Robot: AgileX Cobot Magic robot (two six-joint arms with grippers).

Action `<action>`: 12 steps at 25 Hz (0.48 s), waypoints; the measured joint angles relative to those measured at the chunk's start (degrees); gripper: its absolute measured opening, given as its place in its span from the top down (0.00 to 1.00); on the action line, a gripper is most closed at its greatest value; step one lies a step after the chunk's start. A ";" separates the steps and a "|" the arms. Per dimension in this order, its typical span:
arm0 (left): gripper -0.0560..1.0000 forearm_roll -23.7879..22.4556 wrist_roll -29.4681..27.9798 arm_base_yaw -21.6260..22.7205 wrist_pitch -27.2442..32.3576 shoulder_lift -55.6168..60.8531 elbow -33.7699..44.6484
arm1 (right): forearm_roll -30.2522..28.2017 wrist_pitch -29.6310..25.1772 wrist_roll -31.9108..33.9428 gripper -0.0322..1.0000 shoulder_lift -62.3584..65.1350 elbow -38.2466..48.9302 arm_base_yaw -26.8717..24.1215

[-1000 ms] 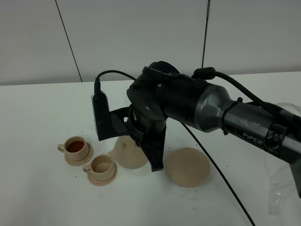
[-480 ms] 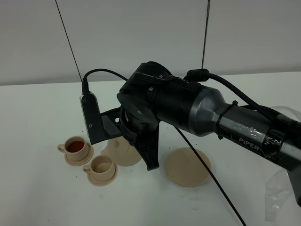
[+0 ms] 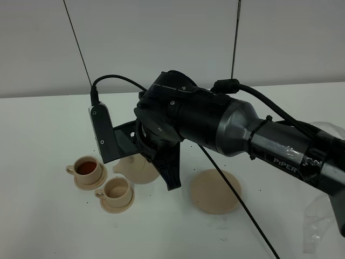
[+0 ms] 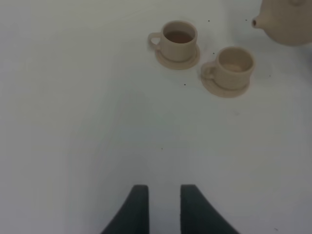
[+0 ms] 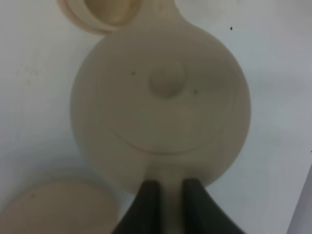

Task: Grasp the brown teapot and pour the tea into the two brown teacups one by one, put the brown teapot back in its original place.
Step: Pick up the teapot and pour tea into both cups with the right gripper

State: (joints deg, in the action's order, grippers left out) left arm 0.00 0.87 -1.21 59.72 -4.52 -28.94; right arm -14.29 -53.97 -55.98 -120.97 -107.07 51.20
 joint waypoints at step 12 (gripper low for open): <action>0.73 0.00 0.00 0.00 0.00 0.00 0.00 | -4.73 0.63 0.14 0.88 -1.68 0.00 1.12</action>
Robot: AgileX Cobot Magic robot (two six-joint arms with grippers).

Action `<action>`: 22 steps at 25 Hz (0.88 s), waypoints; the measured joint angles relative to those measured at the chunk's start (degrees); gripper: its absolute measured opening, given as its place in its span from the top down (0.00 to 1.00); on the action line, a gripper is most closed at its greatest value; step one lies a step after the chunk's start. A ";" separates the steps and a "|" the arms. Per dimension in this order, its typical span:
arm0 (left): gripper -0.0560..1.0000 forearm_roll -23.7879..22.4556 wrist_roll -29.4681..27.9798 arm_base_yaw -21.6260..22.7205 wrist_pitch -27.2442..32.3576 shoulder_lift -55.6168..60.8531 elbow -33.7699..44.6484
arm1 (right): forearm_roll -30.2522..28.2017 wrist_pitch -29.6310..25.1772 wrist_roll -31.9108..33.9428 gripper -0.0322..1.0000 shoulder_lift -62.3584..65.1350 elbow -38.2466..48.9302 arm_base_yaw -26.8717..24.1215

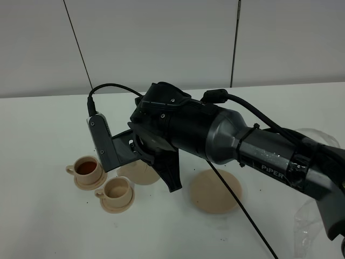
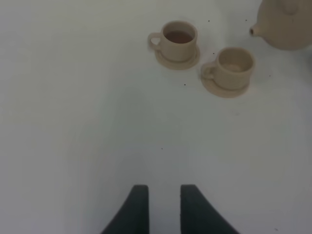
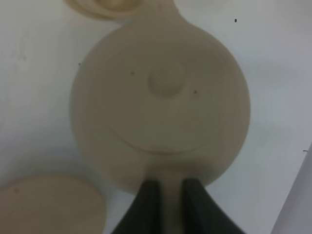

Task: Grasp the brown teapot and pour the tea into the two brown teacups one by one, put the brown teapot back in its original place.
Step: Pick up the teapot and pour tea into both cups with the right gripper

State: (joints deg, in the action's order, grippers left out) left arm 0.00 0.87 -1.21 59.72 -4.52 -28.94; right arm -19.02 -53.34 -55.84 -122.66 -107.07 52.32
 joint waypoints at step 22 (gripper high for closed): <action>0.73 0.00 0.00 0.00 0.00 0.00 0.00 | -7.88 -1.03 4.45 0.88 -1.10 0.00 4.84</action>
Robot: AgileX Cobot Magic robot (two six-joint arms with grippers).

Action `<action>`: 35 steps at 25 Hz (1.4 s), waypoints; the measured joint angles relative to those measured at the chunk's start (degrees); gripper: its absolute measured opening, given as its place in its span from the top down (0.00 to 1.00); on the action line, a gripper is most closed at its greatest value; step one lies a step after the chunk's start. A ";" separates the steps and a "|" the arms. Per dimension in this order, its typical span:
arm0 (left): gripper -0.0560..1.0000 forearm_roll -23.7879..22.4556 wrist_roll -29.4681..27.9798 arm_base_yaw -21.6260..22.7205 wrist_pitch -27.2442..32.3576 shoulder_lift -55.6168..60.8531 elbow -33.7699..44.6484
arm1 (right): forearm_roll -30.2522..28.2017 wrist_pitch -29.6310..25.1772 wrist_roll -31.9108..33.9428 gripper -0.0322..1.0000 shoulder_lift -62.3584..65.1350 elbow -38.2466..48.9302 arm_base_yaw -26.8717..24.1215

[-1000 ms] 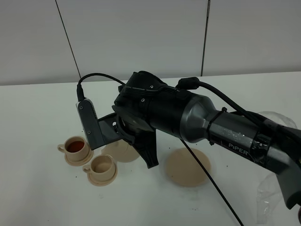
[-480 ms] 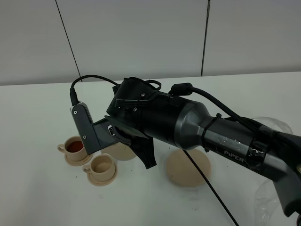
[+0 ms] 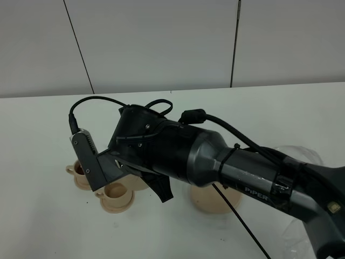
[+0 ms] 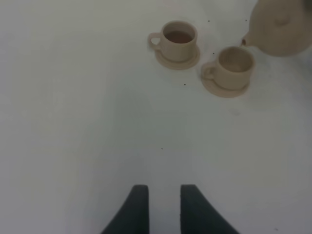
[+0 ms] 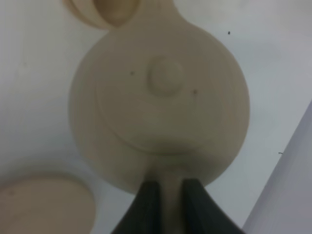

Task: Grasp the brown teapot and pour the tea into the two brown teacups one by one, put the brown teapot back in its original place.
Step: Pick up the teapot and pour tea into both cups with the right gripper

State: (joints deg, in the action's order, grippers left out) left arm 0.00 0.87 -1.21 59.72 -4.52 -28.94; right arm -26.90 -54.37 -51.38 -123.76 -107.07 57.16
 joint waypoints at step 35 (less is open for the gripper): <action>0.73 0.00 0.00 0.00 0.00 0.00 0.00 | -5.92 -0.11 1.98 0.88 -1.02 0.00 0.26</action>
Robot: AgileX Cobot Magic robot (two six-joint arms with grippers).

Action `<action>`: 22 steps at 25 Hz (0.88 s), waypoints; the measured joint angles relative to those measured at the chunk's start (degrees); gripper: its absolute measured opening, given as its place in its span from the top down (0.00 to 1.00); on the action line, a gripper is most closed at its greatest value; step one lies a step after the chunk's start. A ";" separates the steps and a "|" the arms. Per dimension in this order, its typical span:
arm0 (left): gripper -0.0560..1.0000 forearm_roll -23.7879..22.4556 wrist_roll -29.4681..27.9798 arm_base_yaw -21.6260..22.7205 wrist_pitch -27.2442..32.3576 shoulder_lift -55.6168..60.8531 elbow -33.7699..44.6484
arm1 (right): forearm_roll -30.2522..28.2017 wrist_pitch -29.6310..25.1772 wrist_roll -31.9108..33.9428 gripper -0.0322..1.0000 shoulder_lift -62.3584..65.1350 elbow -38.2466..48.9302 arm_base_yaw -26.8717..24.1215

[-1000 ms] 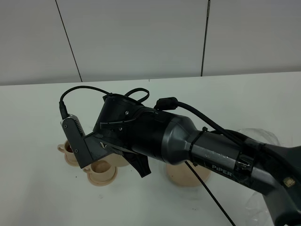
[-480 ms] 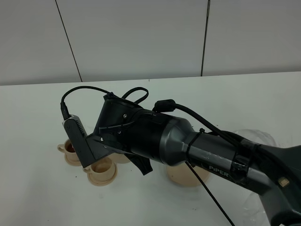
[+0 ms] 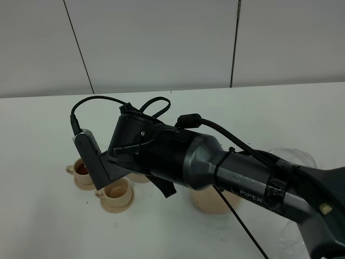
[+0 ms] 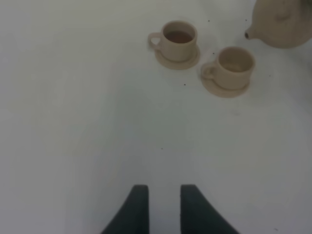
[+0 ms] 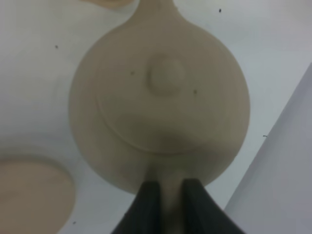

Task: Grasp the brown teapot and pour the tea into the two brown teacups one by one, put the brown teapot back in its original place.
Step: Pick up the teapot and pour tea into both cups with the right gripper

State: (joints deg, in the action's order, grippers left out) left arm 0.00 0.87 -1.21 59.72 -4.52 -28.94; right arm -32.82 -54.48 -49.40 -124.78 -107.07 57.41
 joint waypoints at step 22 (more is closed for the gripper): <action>0.73 0.00 0.00 0.00 0.00 0.00 0.00 | -1.85 -1.03 0.64 0.88 0.00 0.00 1.21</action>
State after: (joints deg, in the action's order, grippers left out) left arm 0.00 0.87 -1.21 59.72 -4.52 -28.94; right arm -34.67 -55.51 -48.76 -124.78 -107.07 58.63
